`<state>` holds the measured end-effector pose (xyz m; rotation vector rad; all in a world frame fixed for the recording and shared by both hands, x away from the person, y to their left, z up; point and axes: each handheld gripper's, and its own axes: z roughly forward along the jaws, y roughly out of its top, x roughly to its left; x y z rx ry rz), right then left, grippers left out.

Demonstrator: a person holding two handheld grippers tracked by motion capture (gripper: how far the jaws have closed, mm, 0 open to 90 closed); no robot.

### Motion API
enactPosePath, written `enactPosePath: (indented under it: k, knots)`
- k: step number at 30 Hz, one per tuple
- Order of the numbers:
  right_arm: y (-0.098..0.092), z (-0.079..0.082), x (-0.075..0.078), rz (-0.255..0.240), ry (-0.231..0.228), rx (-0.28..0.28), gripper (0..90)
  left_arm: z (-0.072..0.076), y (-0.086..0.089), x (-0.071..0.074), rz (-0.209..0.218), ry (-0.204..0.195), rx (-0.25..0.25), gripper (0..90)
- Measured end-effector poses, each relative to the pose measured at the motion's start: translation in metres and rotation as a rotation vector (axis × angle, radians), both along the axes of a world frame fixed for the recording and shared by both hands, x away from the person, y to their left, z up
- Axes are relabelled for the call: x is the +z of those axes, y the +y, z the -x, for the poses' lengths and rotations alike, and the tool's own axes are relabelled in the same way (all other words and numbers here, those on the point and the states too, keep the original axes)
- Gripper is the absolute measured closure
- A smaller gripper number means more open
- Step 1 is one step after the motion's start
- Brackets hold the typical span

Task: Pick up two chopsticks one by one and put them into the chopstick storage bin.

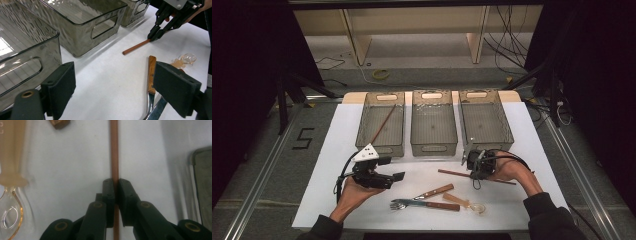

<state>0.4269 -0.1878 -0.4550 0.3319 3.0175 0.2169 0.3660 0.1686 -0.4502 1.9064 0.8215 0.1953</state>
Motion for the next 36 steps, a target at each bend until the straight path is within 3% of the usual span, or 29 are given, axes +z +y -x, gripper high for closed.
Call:
enactPosePath:
  k: [7, 10, 18, 21, 29, 36]
  knots:
    - [0.001, 0.005, 0.001, -0.003, -0.030, 0.034, 85.2, 0.000, -0.003, -0.001, -0.007, 0.002, -0.022, 18.3]
    - [0.001, 0.009, 0.009, -0.037, -0.036, 0.024, 85.2, 0.000, -0.005, -0.001, -0.008, 0.002, -0.032, 18.5]
    - [0.006, 0.027, 0.027, -0.073, -0.099, 0.067, 85.2, 0.001, -0.015, 0.001, -0.022, 0.009, -0.085, 20.1]
    - [0.010, 0.033, 0.035, -0.083, -0.103, 0.081, 85.2, 0.002, -0.023, 0.003, -0.027, 0.009, -0.109, 20.3]
    - [0.028, 0.050, 0.050, -0.098, -0.129, 0.140, 85.2, -0.001, -0.050, 0.016, -0.079, 0.002, -0.194, 21.4]
    - [0.041, 0.062, 0.053, -0.107, -0.134, 0.193, 85.1, -0.001, -0.072, 0.023, -0.184, 0.000, -0.289, 25.4]
